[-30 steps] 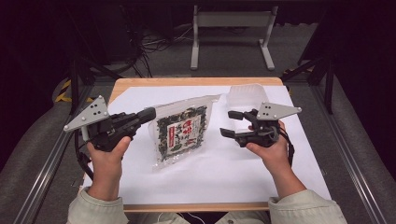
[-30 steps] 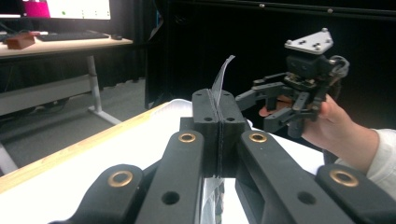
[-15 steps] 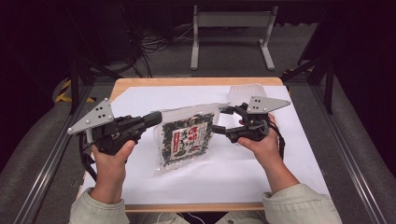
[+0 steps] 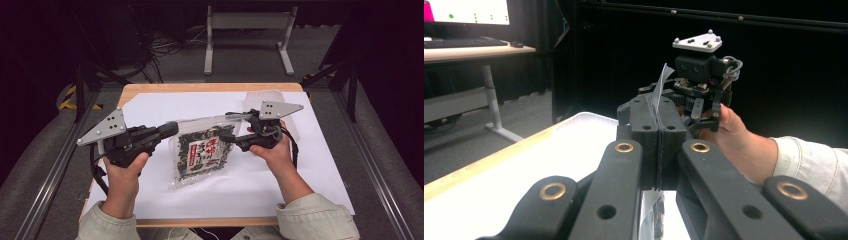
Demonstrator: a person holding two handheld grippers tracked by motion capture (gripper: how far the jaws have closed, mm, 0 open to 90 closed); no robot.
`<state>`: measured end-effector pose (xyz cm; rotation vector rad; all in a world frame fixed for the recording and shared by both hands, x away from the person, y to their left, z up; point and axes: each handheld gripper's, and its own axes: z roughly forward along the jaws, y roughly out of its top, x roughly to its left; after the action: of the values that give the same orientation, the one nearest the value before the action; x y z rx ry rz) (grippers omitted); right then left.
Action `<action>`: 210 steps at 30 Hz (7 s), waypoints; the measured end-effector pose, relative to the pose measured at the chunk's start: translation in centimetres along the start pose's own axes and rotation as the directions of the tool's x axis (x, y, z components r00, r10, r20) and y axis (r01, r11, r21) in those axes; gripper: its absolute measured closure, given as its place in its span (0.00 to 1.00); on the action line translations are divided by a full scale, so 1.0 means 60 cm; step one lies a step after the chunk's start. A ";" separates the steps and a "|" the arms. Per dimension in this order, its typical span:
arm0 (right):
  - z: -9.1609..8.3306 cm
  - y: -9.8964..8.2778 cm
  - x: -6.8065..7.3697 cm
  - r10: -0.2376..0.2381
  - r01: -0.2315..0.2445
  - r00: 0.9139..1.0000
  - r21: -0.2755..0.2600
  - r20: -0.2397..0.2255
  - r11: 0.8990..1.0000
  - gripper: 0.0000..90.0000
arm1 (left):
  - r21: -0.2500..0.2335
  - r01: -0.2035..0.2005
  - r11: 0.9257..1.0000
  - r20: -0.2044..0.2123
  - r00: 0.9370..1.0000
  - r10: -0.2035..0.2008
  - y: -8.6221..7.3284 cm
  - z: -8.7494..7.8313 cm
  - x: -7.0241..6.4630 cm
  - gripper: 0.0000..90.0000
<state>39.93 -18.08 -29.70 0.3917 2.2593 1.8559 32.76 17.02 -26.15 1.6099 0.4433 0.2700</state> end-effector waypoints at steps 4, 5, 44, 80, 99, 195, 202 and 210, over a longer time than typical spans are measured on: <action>-0.004 0.002 0.005 -0.023 0.023 0.999 0.011 -0.025 1.000 0.55 | -0.003 0.008 1.000 -0.005 1.000 -0.008 -0.002 0.000 0.003 1.00; -0.006 0.002 0.006 -0.027 0.027 0.999 0.008 -0.036 1.000 0.59 | -0.006 0.013 1.000 -0.005 1.000 -0.014 -0.003 -0.001 0.004 1.00; -0.036 0.031 0.032 -0.099 0.099 0.995 -0.008 -0.019 0.995 0.87 | 0.085 0.026 0.996 -0.190 0.982 -0.009 -0.012 0.001 0.039 0.35; -0.106 0.093 -0.026 -0.044 0.052 0.984 -0.040 0.174 0.998 0.87 | 0.268 0.101 0.958 -0.182 0.982 -0.053 -0.140 0.004 0.104 0.25; -0.155 0.113 -0.075 -0.038 0.058 0.956 -0.062 0.292 0.996 0.87 | 0.320 0.100 0.942 -0.208 0.978 -0.034 -0.190 0.008 0.115 0.24; -0.224 -0.049 -0.181 0.063 -0.097 0.832 0.033 0.551 0.995 0.87 | 0.361 0.104 0.927 -0.206 0.978 -0.030 -0.213 0.019 0.121 0.25; -0.223 -0.048 -0.176 0.057 -0.112 0.832 0.066 0.551 0.992 0.87 | 0.368 0.094 0.925 -0.206 0.978 -0.017 -0.212 0.021 0.121 0.25; -0.245 -0.069 -0.182 0.098 -0.170 0.821 0.077 0.563 0.982 0.86 | 0.371 0.096 0.924 -0.200 0.980 -0.021 -0.212 0.025 0.121 0.25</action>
<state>45.35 -35.99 -31.06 0.9959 1.9701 1.4000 38.34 19.42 -39.55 1.9536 0.7271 0.3095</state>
